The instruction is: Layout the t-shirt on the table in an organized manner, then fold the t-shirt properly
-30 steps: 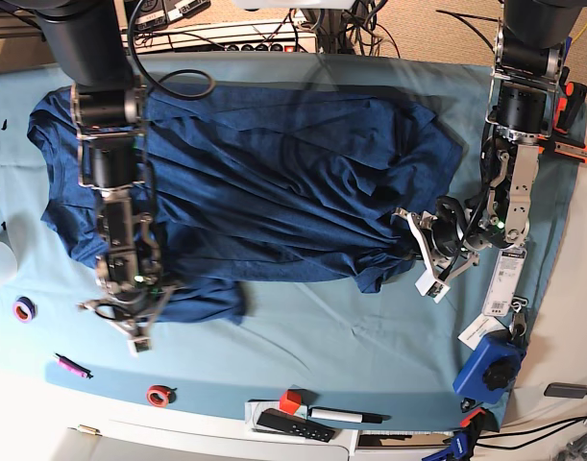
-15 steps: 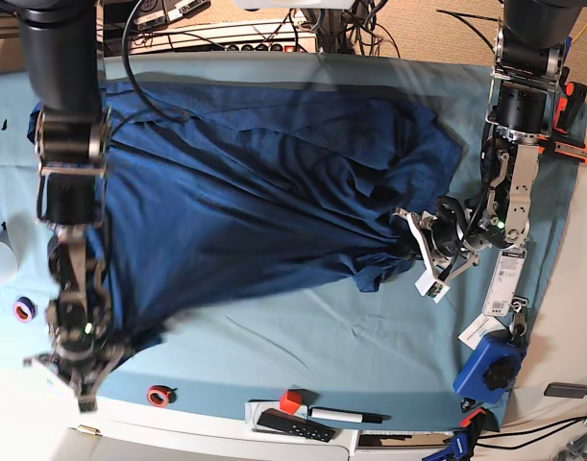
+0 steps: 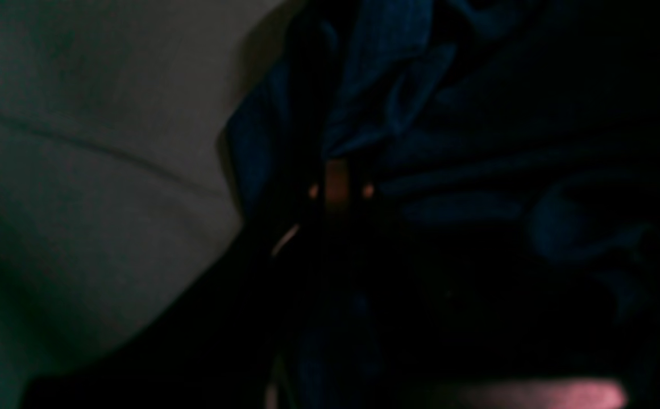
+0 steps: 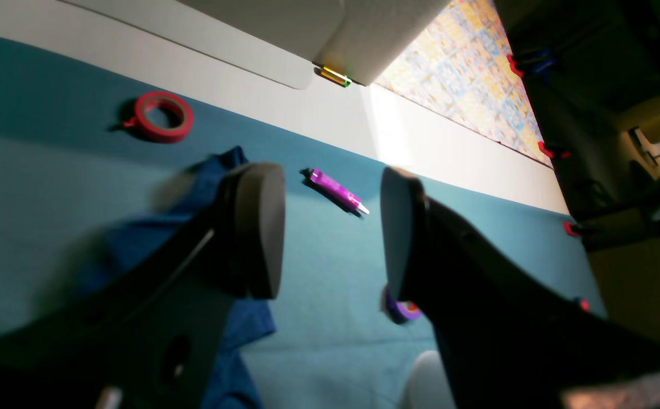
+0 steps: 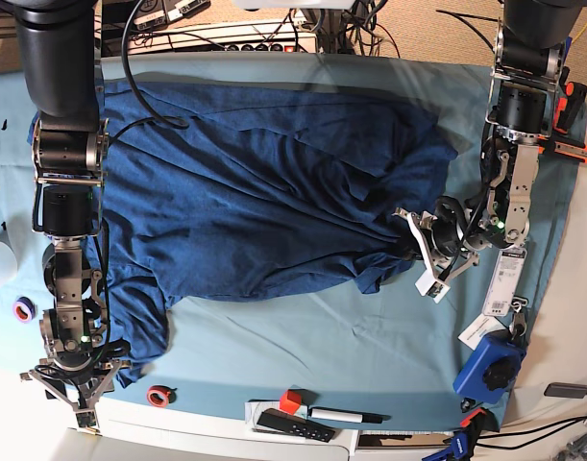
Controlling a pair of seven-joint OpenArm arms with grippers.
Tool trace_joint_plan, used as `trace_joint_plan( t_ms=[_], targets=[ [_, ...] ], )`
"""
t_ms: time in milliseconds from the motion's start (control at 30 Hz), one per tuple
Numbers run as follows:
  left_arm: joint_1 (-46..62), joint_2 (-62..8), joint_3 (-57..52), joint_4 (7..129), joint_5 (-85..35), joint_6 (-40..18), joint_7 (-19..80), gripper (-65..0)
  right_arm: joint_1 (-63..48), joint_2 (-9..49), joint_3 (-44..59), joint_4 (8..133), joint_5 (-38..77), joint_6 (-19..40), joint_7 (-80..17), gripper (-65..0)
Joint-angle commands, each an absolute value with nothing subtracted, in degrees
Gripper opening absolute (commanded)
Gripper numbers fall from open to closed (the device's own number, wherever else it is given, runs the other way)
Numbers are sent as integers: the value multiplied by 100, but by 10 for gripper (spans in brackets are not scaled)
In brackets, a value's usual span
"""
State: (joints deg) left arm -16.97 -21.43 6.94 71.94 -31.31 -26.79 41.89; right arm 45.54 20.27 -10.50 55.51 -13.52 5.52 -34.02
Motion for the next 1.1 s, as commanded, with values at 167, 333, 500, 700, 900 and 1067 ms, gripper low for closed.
trace_joint_plan(
  t_ms=[167,333,500,700,900,1067],
  targets=[
    [-1844,-2193,646,7288,-3210,-2700,4099,-650,4792,2112,-1028,5651,-1747,115,-3767,-378],
    [-1979,-2193,646,7288,-3210,-2521,3927,-650,4742,2311,-1022,5653,-1448,102,-4195,-378],
    [-2204,-2193,646,7288,-2950,-2292,3922,-650,4458,2628,-790,5653,-923,156,-4589,-380],
    [-2224,-2193,646,7288,-2954,-2287,3889,-650,3505,2744,-36,5653,-587,628,-4501,-380],
    [-2386,-2193,646,7288,-2910,-1964,3896,-650,2777,2746,779,5660,-137,1024,-4416,-380],
    [-2567,-2204,646,7288,-3011,-2071,4005,-424,2536,2746,1369,5680,762,1645,-4539,-381]
  ],
)
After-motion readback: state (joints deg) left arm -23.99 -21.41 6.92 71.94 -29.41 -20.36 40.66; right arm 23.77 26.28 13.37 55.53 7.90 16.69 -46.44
